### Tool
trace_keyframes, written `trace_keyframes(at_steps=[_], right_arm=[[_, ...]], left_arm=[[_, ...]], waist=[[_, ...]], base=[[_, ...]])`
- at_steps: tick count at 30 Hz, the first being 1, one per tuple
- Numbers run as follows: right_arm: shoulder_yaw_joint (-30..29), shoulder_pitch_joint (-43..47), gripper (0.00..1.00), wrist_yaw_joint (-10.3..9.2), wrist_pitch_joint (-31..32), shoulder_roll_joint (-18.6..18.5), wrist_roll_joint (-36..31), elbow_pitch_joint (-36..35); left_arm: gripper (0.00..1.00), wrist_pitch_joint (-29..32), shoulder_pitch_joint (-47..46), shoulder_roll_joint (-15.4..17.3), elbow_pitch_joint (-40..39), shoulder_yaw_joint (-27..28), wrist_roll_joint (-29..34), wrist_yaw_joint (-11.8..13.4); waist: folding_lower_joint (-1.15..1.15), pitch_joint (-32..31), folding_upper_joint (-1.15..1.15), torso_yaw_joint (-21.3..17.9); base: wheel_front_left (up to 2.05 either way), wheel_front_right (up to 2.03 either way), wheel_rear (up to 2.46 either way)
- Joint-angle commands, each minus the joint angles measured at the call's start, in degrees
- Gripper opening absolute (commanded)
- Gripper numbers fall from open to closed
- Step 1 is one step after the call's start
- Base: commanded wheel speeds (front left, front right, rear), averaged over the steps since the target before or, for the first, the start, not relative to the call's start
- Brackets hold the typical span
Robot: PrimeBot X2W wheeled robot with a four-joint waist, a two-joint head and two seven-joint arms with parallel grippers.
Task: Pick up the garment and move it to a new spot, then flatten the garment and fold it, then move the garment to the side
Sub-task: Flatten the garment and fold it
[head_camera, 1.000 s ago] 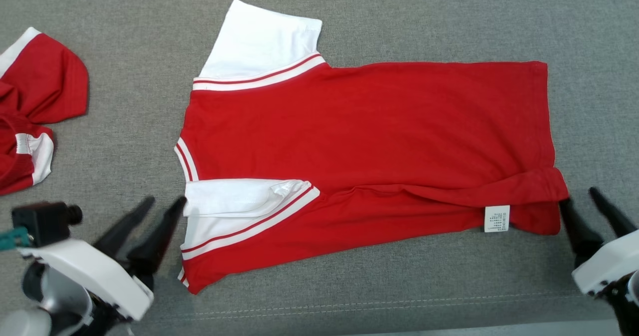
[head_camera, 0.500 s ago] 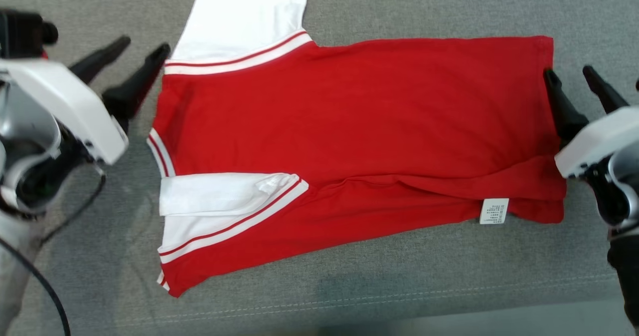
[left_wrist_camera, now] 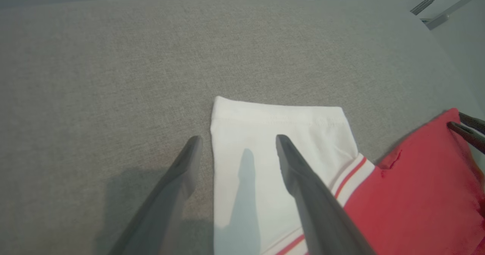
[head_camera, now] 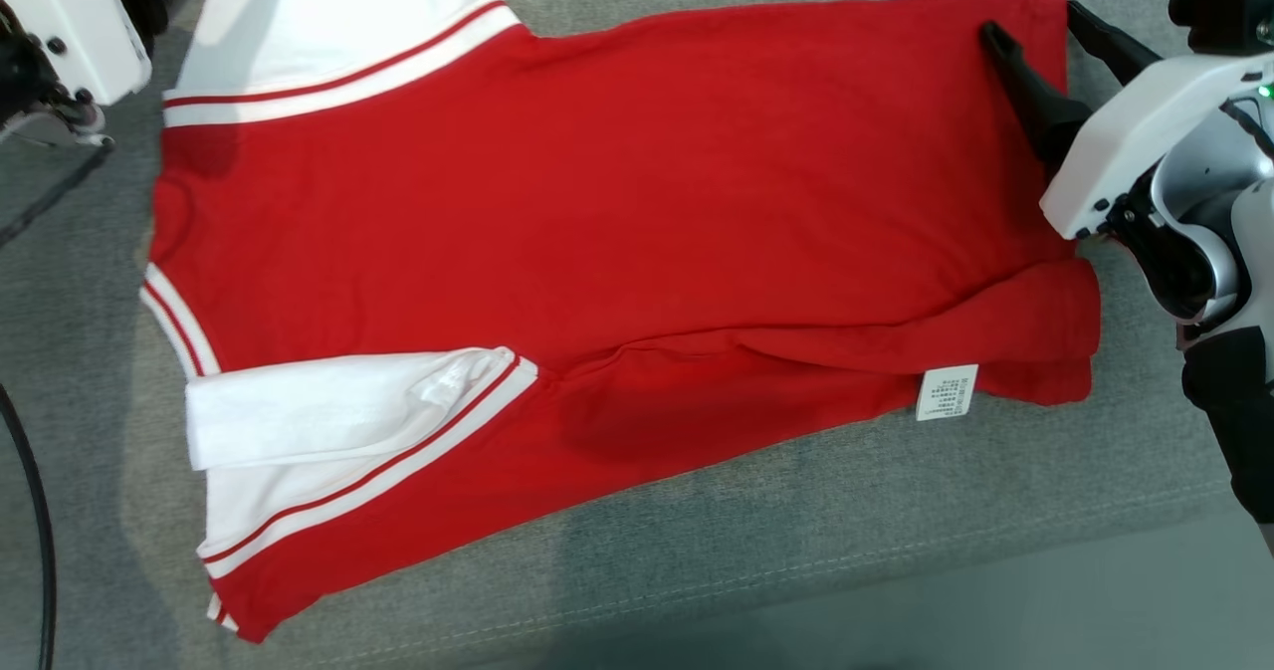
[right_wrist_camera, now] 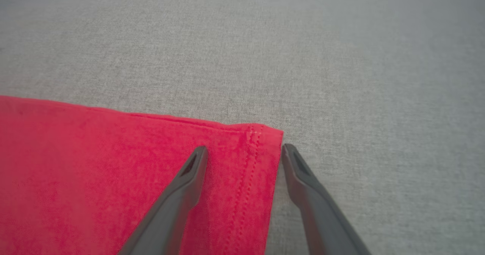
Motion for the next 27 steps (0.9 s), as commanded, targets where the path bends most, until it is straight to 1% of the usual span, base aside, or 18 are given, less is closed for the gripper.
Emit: trace_keyframes(at_steps=[1, 5, 9, 13, 18, 19, 20, 21, 22, 23, 24, 25, 26, 27], right_arm=[[1.4, -0.5, 1.0, -0.16, 0.8, -0.9, 1.5, -1.4], [4.5, -2.6, 1.0, -0.16, 0.9, -1.4, 3.4, -1.8], [6.6, -3.8, 1.0, -0.16, 1.3, -1.9, 4.8, -1.8], [8.2, -5.2, 1.0, -0.16, 0.9, -2.2, 5.8, -1.5], [9.8, -6.0, 1.0, -0.16, 0.5, -3.0, 7.1, -0.8], [10.0, -6.1, 1.0, -0.16, 0.4, -3.2, 7.3, -0.6], [10.3, -6.3, 1.0, -0.16, 0.3, -3.4, 7.5, -0.5], [10.6, -6.4, 1.0, -0.16, 0.3, -3.6, 7.7, -0.3], [10.8, -6.5, 0.79, -0.16, 0.3, -3.8, 7.9, -0.2], [10.8, -6.5, 0.79, -0.16, 0.3, -3.8, 7.9, -0.2], [11.0, -6.6, 0.52, -0.16, 0.3, -3.9, 8.1, 0.0], [11.2, -6.6, 0.4, -0.16, 0.3, -4.0, 8.4, 0.1], [11.4, -6.8, 0.17, -0.16, 0.4, -4.1, 8.7, 0.2], [11.6, -6.9, 0.0, -0.16, 0.3, -4.3, 9.0, 0.2]], left_arm=[[1.0, 0.0, -3.1, 3.1, 0.4, 1.6, 0.2, -0.4], [1.0, -0.6, -6.1, 3.1, 5.3, 0.6, -0.3, -0.8], [1.0, -0.8, -7.9, 3.2, 8.1, -0.6, -0.7, -0.9], [1.0, -1.6, -9.4, 3.4, 9.7, -1.7, -1.9, -0.9], [1.0, -0.6, -10.1, 3.5, 10.5, -3.8, -4.2, -0.9], [0.69, -0.5, -10.2, 3.5, 10.0, -4.3, -4.7, -0.9], [0.1, -0.1, -10.2, 3.5, 9.6, -4.7, -5.6, -0.9], [0.0, -0.2, -10.3, 3.6, 9.3, -5.1, -6.1, -0.9], [0.0, -0.1, -10.3, 3.8, 9.0, -5.5, -6.6, -0.9], [0.0, -0.1, -10.3, 3.8, 9.0, -5.5, -6.6, -0.9], [0.0, 0.0, -10.5, 4.0, 8.7, -6.2, -6.7, -0.9], [0.0, -0.5, -10.7, 4.4, 8.3, -6.7, -6.6, -0.9], [0.0, -1.3, -11.0, 4.6, 8.2, -7.0, -6.6, -0.9], [0.0, -1.8, -11.1, 4.7, 8.2, -7.4, -6.6, -0.9]], waist=[[0.0, 1.2, 0.0, -1.4], [0.0, 2.1, 0.0, -2.9], [0.0, 3.0, 0.0, -3.5], [0.0, 3.8, 0.0, -3.9], [0.0, 4.2, 0.0, -3.9], [0.0, 4.2, 0.0, -3.8], [0.0, 4.2, 0.0, -3.7], [0.0, 4.1, 0.0, -3.7], [0.0, 4.1, 0.0, -3.6], [0.0, 4.1, 0.0, -3.6], [0.0, 4.1, 0.0, -3.6], [0.0, 4.1, 0.0, -3.5], [0.0, 4.1, 0.0, -3.6], [0.0, 4.0, 0.0, -3.5]], base=[[0.0, 0.0, 0.0], [0.0, 0.0, 0.0], [0.0, 0.0, 0.0], [0.0, 0.0, 0.0], [0.0, 0.0, 0.0], [0.0, 0.0, 0.0], [0.0, 0.0, 0.0], [0.0, 0.0, 0.0], [0.0, 0.0, 0.0], [0.0, 0.0, 0.0], [0.0, 0.0, 0.0], [0.0, 0.0, 0.0], [0.0, 0.0, 0.0], [0.0, 0.0, 0.0]])
